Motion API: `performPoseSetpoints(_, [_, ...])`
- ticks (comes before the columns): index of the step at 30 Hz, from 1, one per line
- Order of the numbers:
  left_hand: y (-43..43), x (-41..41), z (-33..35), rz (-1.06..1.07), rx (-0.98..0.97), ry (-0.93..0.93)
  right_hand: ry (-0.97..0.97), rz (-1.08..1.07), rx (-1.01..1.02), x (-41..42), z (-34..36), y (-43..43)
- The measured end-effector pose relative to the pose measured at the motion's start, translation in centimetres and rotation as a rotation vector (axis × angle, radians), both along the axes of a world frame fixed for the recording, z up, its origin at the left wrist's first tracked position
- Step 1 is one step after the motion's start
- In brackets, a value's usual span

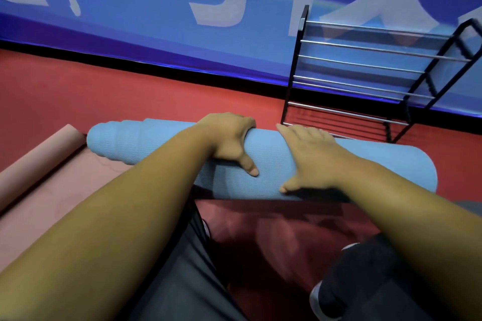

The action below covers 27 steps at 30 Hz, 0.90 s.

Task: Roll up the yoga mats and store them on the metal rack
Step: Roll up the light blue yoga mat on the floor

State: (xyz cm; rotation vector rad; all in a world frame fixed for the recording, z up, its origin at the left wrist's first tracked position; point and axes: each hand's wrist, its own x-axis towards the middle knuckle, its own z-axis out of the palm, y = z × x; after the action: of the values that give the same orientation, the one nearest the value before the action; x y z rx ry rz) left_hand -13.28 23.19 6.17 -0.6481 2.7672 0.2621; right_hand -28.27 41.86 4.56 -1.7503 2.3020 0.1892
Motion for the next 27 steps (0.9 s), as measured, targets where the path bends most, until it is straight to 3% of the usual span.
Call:
performPoseSetpoints(6, [-0.5, 0.1, 0.7, 0.081, 0.172, 0.005, 0.214, -0.056, -0.087, 1.9, -0.8, 0.6])
performPoseSetpoints(14, [-0.3, -0.1, 0.0, 0.076, 0.247, -0.073, 0.076, -0.095, -0.069, 1.1, -0.5, -0.3])
performPoseSetpoints(17, [0.3, -0.2, -0.3, -0.015, 0.140, -0.104, -0.075, -0.108, -0.027, -0.2, -0.1, -0.7])
performPoseSetpoints(21, [2.2, -0.3, -0.5, -0.199, -0.251, -0.209, -0.281, -0.125, 0.011, -2.3, 0.4, -1.1])
performPoseSetpoints(27, [2.5, -0.4, -0.5, -0.194, -0.226, -0.119, -0.404, -0.139, 0.072, -3.4, 0.7, -1.4])
